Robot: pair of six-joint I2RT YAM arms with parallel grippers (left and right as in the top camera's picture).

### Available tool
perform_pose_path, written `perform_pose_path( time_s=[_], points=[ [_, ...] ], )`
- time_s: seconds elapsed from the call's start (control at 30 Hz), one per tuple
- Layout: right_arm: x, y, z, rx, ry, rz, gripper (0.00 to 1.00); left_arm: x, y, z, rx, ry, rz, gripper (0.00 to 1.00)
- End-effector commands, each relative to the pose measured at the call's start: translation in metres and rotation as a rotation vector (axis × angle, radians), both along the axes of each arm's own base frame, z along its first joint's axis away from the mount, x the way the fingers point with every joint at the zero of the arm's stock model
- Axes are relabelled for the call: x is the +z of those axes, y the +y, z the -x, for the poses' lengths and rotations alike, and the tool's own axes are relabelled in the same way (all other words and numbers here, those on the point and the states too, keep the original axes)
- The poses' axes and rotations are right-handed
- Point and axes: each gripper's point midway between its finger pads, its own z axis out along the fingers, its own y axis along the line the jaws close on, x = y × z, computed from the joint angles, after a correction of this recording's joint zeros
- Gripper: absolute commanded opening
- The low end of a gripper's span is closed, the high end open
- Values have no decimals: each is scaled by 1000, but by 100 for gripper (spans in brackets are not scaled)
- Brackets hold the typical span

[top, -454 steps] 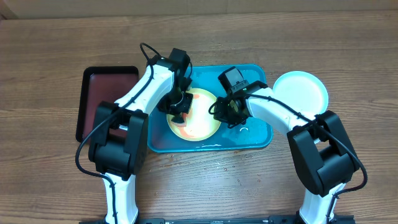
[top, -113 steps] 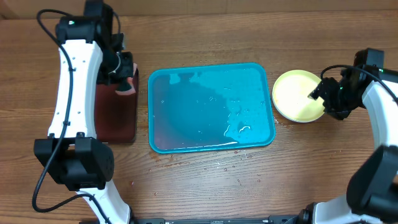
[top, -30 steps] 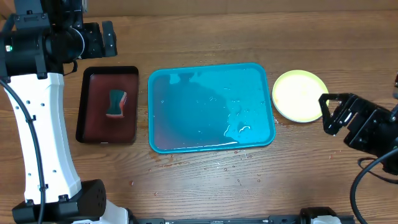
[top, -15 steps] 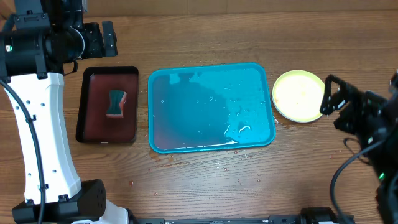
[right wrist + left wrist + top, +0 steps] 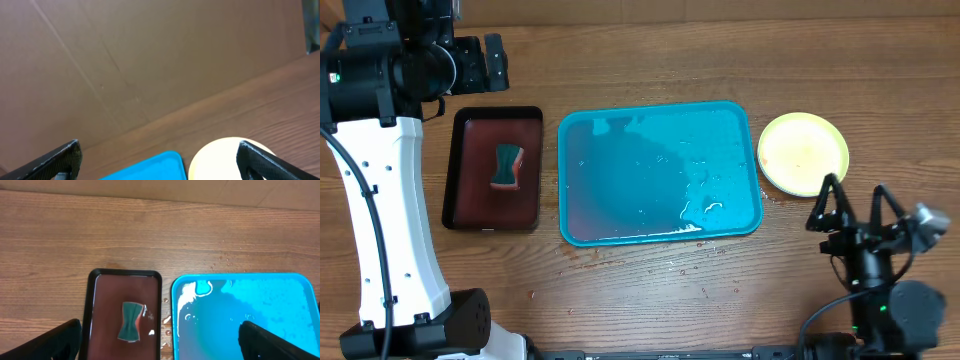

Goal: Clean dirty plates on tray and stack at the side

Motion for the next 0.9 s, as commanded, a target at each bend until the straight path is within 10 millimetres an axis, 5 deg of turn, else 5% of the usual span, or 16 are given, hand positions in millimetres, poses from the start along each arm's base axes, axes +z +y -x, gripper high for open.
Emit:
perform_pose_path(
  time_s=[0.0,0.5,0.87],
  points=[
    [-21,3,0,9,-27,-1,100,-2,-2,-2,0,5,15,100],
    [-94,6,-11,9,-14,99,100,-2,-2,-2,0,5,15,100],
    [-104,19,-10,87,23,132,100,-2,-2,-2,0,5,15,100]
  ],
)
